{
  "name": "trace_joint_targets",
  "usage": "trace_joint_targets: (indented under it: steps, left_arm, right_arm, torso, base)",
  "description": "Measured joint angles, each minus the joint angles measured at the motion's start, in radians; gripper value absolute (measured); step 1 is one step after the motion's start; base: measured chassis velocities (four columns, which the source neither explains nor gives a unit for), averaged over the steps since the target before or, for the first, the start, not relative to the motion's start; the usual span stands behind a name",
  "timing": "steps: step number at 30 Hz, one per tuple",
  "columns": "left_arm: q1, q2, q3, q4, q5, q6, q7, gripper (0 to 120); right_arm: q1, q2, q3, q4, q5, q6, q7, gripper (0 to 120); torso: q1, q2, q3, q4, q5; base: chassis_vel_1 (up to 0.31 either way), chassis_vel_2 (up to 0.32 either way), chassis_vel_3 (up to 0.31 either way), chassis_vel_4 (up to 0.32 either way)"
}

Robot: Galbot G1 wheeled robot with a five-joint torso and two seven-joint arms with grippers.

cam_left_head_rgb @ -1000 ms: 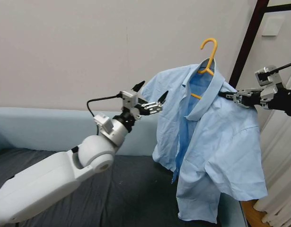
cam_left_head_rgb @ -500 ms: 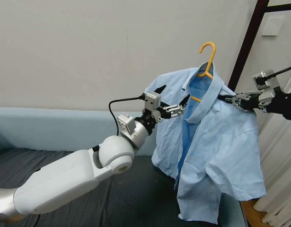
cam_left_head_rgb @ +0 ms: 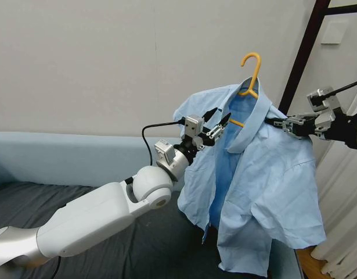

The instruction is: Pick up the clothes from the sofa and hang them on the clothes hanger.

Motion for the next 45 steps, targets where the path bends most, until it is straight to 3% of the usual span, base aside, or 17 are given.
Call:
trace_joint_targets:
  steps: [8,19,35,40,45]
  left_arm:
    - [-0.001,0.002,-0.001,0.025,0.012,-0.019,0.018,0]
    - [0.062,0.111,-0.019,-0.009,0.080,-0.062,0.082,0]
    - [0.138,0.147,-0.031,-0.042,0.155,-0.068,0.087,0]
    - [0.162,0.144,-0.019,-0.061,0.185,-0.033,-0.008,0]
    - [0.154,0.179,-0.036,-0.072,0.209,0.004,-0.043,19]
  right_arm:
    - [-0.001,0.001,-0.004,0.007,0.000,0.000,-0.003,8]
    - [-0.009,-0.018,0.026,-0.014,0.067,-0.001,0.023,8]
    - [-0.019,-0.030,0.044,-0.025,0.099,0.005,0.046,8]
    - [-0.018,-0.030,0.044,-0.025,0.104,0.012,0.044,8]
    - [-0.015,-0.024,0.040,-0.032,0.103,0.026,0.034,7]
  torso:
    - [0.000,0.000,0.000,-0.0001,0.0000]
    - [0.000,0.000,0.000,0.0001,-0.0002]
    - [0.000,0.000,0.000,0.0001,0.0000]
    - [0.000,0.000,0.000,0.0000,0.0000]
    - [0.000,0.000,0.000,-0.0003,0.0001]
  base:
    - [0.000,0.000,0.000,0.000]
    - [0.000,0.000,0.000,0.000]
    - [0.000,0.000,0.000,0.000]
    - [0.000,0.000,0.000,0.000]
    - [0.000,0.000,0.000,0.000]
